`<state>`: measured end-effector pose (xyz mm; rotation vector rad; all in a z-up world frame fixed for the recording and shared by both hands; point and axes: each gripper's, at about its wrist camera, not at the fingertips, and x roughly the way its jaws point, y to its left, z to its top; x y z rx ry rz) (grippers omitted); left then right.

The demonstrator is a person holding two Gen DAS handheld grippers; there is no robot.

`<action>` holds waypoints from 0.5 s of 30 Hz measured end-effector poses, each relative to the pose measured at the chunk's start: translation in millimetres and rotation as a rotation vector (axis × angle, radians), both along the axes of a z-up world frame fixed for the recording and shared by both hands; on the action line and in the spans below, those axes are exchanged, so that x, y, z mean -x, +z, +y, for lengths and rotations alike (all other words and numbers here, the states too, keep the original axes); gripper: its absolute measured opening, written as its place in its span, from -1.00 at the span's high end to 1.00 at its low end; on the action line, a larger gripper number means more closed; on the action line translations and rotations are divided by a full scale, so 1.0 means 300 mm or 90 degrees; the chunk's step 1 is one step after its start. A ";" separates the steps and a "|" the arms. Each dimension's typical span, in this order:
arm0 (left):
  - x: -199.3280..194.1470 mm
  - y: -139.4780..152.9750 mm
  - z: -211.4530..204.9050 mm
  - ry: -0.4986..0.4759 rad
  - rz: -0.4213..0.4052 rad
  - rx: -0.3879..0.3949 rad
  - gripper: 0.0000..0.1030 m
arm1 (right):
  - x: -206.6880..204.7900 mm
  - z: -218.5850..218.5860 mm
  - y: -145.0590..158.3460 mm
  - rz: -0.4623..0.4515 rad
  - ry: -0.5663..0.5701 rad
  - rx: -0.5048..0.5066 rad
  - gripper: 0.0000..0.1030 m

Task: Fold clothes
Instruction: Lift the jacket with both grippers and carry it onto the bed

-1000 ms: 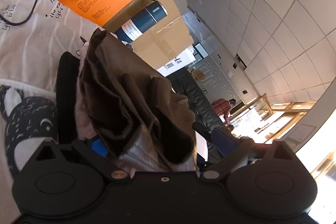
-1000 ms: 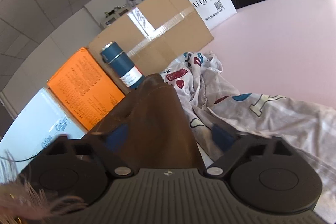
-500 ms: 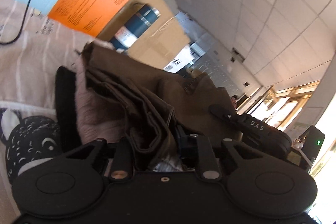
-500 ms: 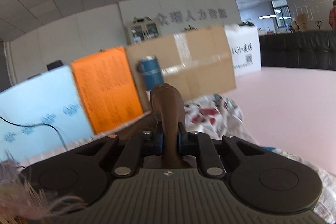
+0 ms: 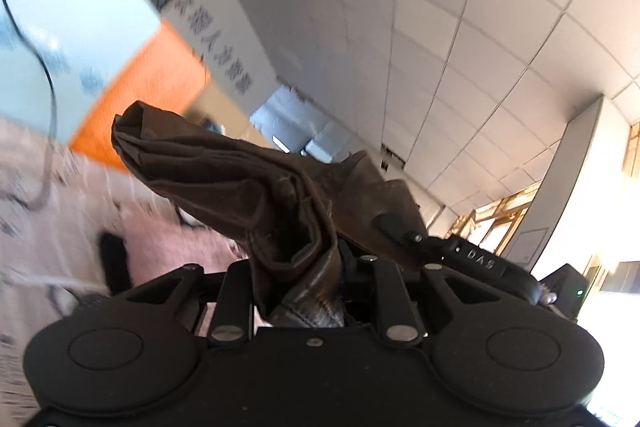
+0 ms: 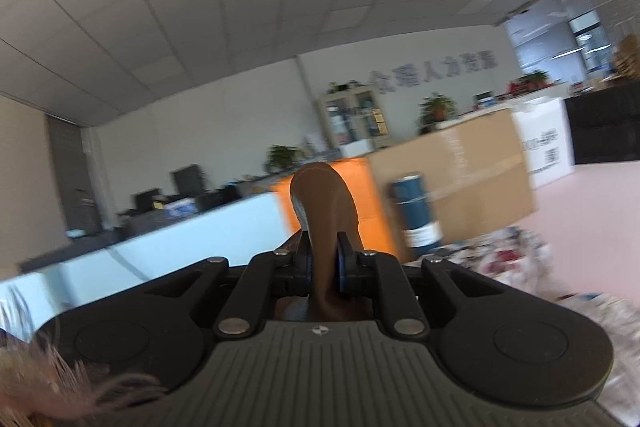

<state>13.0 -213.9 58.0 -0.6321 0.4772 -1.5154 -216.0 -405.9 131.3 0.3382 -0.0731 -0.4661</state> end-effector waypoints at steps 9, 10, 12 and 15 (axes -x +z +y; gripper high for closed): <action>-0.035 -0.002 0.527 0.158 -0.054 -0.024 0.58 | -0.231 0.321 -0.055 -0.014 0.181 -0.030 0.81; -0.031 -0.012 0.591 0.178 -0.058 -0.029 0.58 | -0.258 0.361 -0.070 -0.010 0.205 -0.038 0.81; -0.017 -0.034 0.714 0.218 -0.068 -0.040 0.58 | -0.310 0.440 -0.100 -0.003 0.254 -0.054 0.81; 0.014 -0.079 0.871 0.270 -0.082 -0.073 0.58 | -0.375 0.549 -0.164 0.024 0.313 -0.085 0.81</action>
